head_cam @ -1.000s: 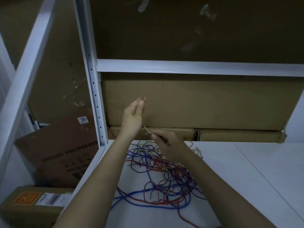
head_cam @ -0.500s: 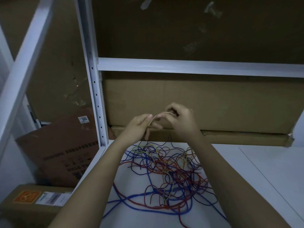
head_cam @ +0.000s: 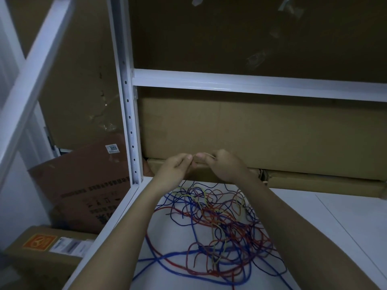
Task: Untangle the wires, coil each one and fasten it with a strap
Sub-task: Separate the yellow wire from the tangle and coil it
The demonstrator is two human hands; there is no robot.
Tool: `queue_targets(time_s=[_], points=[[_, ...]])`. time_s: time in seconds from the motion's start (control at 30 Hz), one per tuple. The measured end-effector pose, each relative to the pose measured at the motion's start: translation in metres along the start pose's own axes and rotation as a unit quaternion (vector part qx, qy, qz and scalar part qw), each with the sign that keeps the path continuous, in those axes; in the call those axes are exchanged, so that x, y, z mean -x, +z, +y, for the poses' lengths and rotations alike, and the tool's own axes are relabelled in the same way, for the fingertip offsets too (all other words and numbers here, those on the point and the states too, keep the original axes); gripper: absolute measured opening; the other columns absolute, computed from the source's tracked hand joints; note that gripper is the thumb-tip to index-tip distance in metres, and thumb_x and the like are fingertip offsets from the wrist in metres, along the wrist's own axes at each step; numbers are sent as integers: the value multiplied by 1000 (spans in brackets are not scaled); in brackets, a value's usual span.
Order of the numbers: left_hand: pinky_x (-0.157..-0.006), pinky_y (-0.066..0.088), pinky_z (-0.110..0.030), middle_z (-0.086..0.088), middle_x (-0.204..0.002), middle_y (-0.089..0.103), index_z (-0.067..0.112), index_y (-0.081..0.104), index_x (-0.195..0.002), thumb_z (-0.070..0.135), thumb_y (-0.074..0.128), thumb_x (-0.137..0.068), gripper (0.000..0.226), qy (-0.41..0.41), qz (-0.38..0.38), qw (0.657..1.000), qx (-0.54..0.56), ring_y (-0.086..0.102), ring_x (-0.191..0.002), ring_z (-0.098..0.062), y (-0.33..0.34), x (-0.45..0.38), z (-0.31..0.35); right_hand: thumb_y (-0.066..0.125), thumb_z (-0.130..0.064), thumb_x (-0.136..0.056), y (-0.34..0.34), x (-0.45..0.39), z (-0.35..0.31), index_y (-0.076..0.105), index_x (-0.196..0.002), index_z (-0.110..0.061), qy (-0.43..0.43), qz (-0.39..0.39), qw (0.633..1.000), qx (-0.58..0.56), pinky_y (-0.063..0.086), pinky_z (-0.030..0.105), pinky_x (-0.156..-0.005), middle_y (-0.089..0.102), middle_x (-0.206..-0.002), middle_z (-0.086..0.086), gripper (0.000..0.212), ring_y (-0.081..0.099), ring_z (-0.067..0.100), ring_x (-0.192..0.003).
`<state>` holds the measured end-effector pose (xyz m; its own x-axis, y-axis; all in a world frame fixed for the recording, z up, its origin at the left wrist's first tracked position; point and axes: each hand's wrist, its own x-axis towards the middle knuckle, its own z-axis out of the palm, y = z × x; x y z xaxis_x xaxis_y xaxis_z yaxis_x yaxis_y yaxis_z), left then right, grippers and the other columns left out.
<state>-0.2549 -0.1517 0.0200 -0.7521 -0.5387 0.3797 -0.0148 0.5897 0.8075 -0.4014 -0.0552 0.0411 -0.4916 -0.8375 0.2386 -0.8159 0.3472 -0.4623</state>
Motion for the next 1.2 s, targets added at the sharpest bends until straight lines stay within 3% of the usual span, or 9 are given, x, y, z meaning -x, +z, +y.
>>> queue_targets(time_s=[0.17, 0.27, 0.4, 0.57, 0.7, 0.83, 0.93, 1.03, 1.2], points=[[-47, 26, -19, 9, -53, 35, 17, 44, -68, 28, 33, -104, 39, -31, -37, 986, 159, 28, -47, -7, -4, -4, -3, 32, -66, -90, 19, -4, -2, 61, -93, -13, -72, 174, 972, 143, 34, 30, -60, 65, -82, 12, 61, 60, 31, -76], [-42, 16, -18, 8, -52, 26, 17, 41, -68, 29, 35, -102, 37, -56, -104, 939, 322, 19, -46, -7, -6, -7, -4, 31, -53, -98, 27, -7, -3, 62, -116, -24, -90, 131, 986, 57, 29, 28, -61, 68, -94, 9, 46, 57, 25, -78], [-40, 11, -19, 10, -46, 27, 12, 46, -73, 23, 32, -101, 33, -73, -56, 872, 480, 18, -39, -3, -1, -18, -8, 28, -35, -104, 44, -10, -2, 56, -118, -19, -116, 59, 990, -54, 35, 31, -57, 60, -79, 0, 36, 52, 15, -65], [-38, 16, -16, 10, -46, 30, 13, 49, -78, 16, 26, -100, 32, -119, 62, 780, 612, 20, -36, -3, -4, -34, -29, 22, -33, -105, 78, 1, 19, 48, -127, -17, -125, 36, 961, 245, 42, 33, -67, 61, -108, 3, 38, 60, 22, -91], [-43, 29, -13, 6, -58, 42, 12, 50, -84, 15, 31, -104, 28, -150, 123, 758, 623, 32, -41, -3, 4, -35, -48, 30, -32, -104, 98, 14, 18, 45, -136, -16, -170, 49, 964, 198, 38, 34, -68, 58, -115, 7, 39, 58, 26, -97], [-60, 50, -14, 0, -75, 64, 9, 56, -89, 14, 27, -106, 34, -133, 136, 830, 524, 59, -60, -6, 13, -34, -61, 39, -21, -101, 103, 16, 9, 53, -132, -10, -248, 8, 958, 143, 32, 36, -72, 62, -104, 12, 36, 56, 30, -89], [-69, 53, -18, -4, -91, 68, 4, 56, -100, 15, 19, -107, 39, -94, 104, 903, 406, 67, -69, -7, 21, -33, -72, 43, -14, -99, 102, 17, 6, 58, -125, -6, -256, 10, 962, 90, 27, 32, -72, 63, -104, 14, 31, 56, 30, -91], [-75, 54, -20, -4, -103, 65, 2, 51, -114, 15, 18, -107, 36, -76, 84, 931, 347, 69, -75, -6, 26, -30, -83, 50, -4, -94, 101, 16, 5, 66, -107, -1, -260, 19, 963, 73, 35, 37, -70, 65, -90, 18, 21, 59, 33, -82], [-74, 46, -13, 22, -82, 69, 23, 60, -100, 20, 33, -106, 29, -69, 48, 980, 181, 63, -75, 3, 29, -19, -102, 77, -22, -79, 100, 9, 17, 75, -83, -9, -259, 199, 942, 72, 45, 34, -52, 59, -61, 8, 13, 58, 27, -57]])
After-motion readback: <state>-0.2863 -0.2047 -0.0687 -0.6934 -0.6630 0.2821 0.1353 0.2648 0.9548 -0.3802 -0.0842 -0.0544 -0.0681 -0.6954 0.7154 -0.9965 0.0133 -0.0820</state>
